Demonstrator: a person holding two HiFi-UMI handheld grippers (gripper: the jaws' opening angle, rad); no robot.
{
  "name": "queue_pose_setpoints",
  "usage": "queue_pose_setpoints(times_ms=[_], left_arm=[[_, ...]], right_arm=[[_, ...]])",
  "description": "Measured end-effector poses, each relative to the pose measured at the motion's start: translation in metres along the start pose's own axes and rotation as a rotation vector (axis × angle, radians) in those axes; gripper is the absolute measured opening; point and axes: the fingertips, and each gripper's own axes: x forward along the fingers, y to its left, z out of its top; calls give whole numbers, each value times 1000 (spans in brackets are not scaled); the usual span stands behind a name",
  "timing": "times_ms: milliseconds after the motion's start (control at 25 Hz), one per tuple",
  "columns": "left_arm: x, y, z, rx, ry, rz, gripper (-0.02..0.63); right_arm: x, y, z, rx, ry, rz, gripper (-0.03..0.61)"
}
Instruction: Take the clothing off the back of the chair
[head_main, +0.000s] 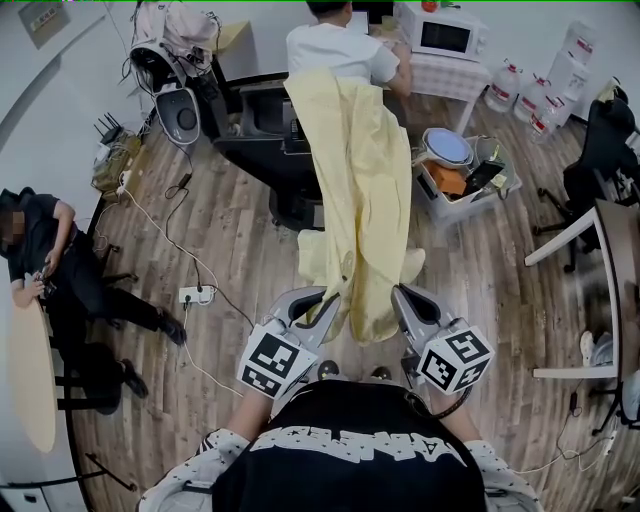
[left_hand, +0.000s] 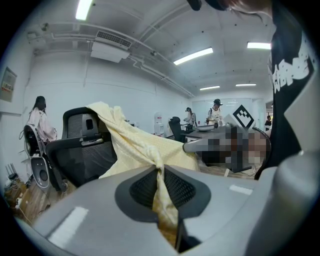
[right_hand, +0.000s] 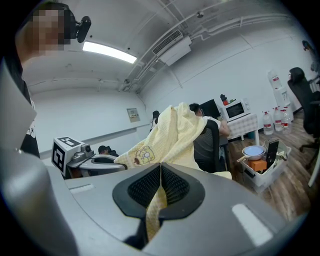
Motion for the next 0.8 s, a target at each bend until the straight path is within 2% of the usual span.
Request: queue_pose_setpoints(times_ms=[800], left_arm=[[4,-15,0,-5,2,-36,25]], right_arm=[[-6,-1,-4,8,12,-3,18]])
